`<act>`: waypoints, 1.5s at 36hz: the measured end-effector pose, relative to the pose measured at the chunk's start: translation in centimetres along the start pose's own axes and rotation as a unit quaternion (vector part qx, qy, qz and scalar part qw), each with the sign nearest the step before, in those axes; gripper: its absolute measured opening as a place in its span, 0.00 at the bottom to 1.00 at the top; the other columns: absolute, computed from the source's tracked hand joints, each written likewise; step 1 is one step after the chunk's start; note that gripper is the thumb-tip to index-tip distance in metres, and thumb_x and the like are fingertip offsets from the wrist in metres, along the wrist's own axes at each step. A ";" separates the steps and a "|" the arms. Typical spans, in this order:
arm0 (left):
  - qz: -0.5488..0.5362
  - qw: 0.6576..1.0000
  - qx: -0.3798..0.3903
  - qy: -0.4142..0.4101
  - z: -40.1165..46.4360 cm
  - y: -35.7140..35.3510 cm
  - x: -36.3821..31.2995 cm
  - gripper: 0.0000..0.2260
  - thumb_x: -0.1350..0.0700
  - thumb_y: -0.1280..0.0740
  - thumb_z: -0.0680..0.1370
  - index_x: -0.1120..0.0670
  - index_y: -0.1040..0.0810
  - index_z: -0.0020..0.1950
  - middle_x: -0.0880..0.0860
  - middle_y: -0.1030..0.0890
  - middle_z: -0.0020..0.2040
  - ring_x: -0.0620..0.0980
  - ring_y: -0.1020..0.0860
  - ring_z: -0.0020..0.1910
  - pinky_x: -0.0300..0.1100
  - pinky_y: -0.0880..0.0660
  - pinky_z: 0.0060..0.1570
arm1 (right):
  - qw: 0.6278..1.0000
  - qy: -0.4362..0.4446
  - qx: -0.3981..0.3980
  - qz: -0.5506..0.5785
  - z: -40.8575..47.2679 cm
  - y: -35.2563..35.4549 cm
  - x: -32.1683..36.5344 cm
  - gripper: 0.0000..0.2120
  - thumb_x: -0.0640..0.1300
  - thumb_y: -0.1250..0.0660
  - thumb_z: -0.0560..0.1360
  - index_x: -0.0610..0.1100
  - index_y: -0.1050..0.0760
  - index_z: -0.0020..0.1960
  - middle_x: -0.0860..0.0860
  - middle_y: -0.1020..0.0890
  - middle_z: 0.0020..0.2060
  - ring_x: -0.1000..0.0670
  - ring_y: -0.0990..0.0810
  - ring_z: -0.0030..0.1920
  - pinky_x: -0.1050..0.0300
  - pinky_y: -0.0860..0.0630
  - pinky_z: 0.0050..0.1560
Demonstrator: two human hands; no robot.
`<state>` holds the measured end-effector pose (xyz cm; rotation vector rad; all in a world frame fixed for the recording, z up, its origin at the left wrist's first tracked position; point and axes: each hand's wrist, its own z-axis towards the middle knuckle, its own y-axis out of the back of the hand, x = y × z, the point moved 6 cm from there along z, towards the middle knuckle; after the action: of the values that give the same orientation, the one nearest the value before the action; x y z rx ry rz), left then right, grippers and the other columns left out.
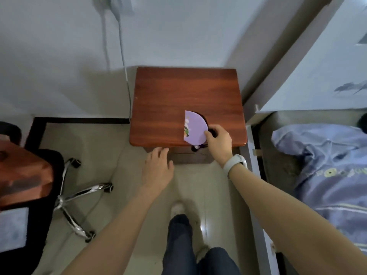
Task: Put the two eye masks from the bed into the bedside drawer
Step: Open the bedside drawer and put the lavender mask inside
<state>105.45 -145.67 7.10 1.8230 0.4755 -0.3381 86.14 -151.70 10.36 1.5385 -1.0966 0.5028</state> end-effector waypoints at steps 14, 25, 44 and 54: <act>0.082 0.995 -0.047 -0.015 7.5 -5.0 2.1 0.23 0.52 0.39 0.74 0.53 0.34 0.69 0.59 0.36 0.73 0.61 0.42 0.73 0.66 0.48 0.68 | 0.993 0.043 -0.048 -0.098 7.2 -1.8 -5.1 0.20 0.41 0.41 0.77 0.39 0.36 0.68 0.40 0.30 0.67 0.43 0.36 0.69 0.58 0.41 0.68; -0.143 0.976 -0.125 0.108 3.0 -10.7 7.8 0.23 0.57 0.37 0.74 0.60 0.35 0.68 0.63 0.29 0.66 0.60 0.31 0.65 0.52 0.35 0.66 | 0.986 -0.159 0.000 0.050 -1.1 -2.2 -19.7 0.23 0.30 0.45 0.76 0.43 0.39 0.69 0.46 0.27 0.62 0.49 0.28 0.60 0.67 0.30 0.52; -0.441 0.867 -0.134 0.190 9.4 -10.9 13.4 0.34 0.69 0.34 0.69 0.53 0.42 0.72 0.54 0.36 0.73 0.51 0.39 0.72 0.50 0.36 0.70 | 0.948 -0.199 -0.060 0.242 6.1 -3.8 -22.3 0.37 0.27 0.48 0.71 0.55 0.51 0.73 0.48 0.35 0.71 0.42 0.36 0.70 0.39 0.37 0.70; -0.502 0.823 -0.092 0.248 3.1 -12.4 13.9 0.34 0.52 0.29 0.71 0.50 0.42 0.73 0.48 0.36 0.73 0.46 0.36 0.71 0.53 0.38 0.71 | 0.901 -0.259 -0.083 0.337 0.9 -3.1 -24.1 0.22 0.46 0.47 0.78 0.55 0.43 0.72 0.50 0.31 0.69 0.48 0.32 0.68 0.43 0.33 0.68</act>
<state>111.69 -143.41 -10.62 1.3061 1.7886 -0.4912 77.05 -143.85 -10.77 1.1317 -2.0607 0.4462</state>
